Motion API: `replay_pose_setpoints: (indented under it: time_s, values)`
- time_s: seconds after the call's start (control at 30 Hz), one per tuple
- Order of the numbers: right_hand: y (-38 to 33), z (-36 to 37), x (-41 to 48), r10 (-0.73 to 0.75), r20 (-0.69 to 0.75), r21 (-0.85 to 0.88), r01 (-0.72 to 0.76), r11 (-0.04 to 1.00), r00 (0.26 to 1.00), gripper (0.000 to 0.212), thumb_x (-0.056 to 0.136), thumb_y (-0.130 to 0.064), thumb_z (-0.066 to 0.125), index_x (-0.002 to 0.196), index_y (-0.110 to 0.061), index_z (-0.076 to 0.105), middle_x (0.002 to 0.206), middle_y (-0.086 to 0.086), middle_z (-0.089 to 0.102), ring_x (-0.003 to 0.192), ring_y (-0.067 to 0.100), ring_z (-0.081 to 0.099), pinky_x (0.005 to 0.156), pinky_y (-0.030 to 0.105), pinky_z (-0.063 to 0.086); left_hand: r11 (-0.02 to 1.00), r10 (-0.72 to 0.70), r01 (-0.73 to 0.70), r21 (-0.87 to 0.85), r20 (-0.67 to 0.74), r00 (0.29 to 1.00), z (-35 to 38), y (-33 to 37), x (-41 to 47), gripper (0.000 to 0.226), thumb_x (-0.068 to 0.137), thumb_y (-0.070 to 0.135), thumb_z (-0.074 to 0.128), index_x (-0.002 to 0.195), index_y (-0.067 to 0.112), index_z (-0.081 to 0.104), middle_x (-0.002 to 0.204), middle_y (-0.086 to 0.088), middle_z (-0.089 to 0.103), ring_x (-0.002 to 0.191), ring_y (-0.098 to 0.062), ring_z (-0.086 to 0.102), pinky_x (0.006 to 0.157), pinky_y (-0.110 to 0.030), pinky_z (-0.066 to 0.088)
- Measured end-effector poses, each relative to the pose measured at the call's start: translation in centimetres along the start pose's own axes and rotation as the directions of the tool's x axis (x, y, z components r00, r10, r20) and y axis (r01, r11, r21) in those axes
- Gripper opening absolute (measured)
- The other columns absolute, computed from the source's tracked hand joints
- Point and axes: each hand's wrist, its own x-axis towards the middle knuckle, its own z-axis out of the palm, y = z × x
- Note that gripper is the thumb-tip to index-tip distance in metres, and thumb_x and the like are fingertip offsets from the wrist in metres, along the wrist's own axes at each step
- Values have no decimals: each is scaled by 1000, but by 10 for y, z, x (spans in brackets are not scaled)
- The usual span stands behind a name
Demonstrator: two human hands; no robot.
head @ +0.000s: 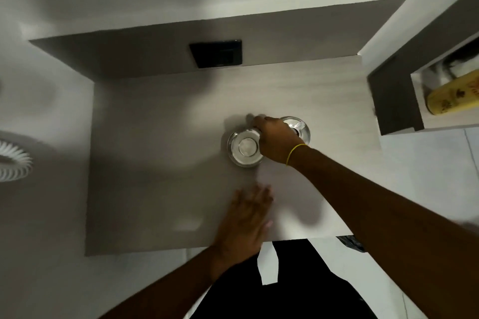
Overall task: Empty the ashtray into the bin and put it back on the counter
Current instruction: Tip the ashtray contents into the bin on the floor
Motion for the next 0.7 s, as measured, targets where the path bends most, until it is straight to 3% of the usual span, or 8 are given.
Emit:
replay_pose_setpoints:
  time_s: [0.1, 0.2, 0.3, 0.37, 0.43, 0.5, 0.6, 0.7]
  values:
    - [24, -11, -28, 92, -93, 195, -72, 978, 991, 42, 82, -1, 58, 123, -9, 66, 112, 14, 74, 103, 36, 69, 86, 36, 54, 970, 240, -233, -65, 135, 961, 18, 51, 27, 62, 105, 36, 59, 163, 17, 49, 178, -7, 47, 167, -31, 38, 132, -67, 34]
    - [53, -26, -74, 221, -217, 426, -111, 898, 951, 38, 85, 1, 63, 119, -14, 70, 100, -3, 72, 87, 21, 68, 74, 16, 51, 934, 358, -350, -79, 140, 923, 39, 94, 67, 59, 98, 27, 72, 156, 18, 62, 168, -4, 59, 164, -29, 42, 135, -64, 28]
    - [99, -36, -134, 390, -254, 641, -149, 753, 885, 40, 86, -1, 72, 120, -21, 68, 98, -2, 74, 82, 23, 75, 67, 35, 66, 900, 436, -431, -68, 178, 882, 54, 125, 114, 55, 94, 28, 72, 148, 18, 67, 153, -7, 70, 150, -34, 53, 131, -64, 31]
    - [139, -37, -177, 509, -263, 733, -173, 658, 820, 41, 85, -2, 76, 118, -24, 67, 102, -1, 75, 90, 24, 77, 72, 42, 67, 855, 507, -518, -30, 257, 822, 57, 140, 146, 61, 93, 37, 74, 152, 19, 67, 155, -8, 68, 149, -36, 55, 130, -59, 35]
    - [173, -34, -220, 609, -299, 799, -156, 580, 735, 42, 84, 4, 78, 117, -19, 67, 109, -1, 75, 95, 20, 75, 78, 44, 66, 800, 564, -599, -8, 348, 749, 62, 150, 167, 71, 95, 42, 73, 161, 20, 60, 166, -8, 59, 155, -33, 52, 130, -55, 37]
    - [209, -29, -269, 742, -307, 868, -146, 475, 596, 42, 83, 12, 75, 115, -13, 66, 108, 7, 74, 85, 15, 73, 70, 45, 68, 733, 611, -681, 10, 432, 664, 70, 163, 179, 77, 100, 44, 64, 172, 24, 44, 178, -5, 43, 164, -28, 39, 134, -59, 27]
    - [256, -12, -320, 897, -239, 938, -149, 312, 371, 49, 79, 11, 75, 111, -25, 65, 99, 22, 70, 82, 39, 75, 62, 50, 68, 730, 596, -682, 38, 453, 663, 76, 159, 179, 83, 98, 45, 62, 175, 27, 36, 188, -4, 23, 174, -27, 21, 136, -66, 19]
    - [301, 21, -364, 932, -315, 889, -286, 356, 180, 55, 72, -9, 76, 108, -46, 59, 89, 8, 69, 80, 42, 74, 74, 62, 64, 716, 599, -697, 45, 474, 645, 80, 161, 178, 84, 97, 47, 62, 175, 29, 38, 189, -3, 21, 175, -27, 20, 136, -67, 22]
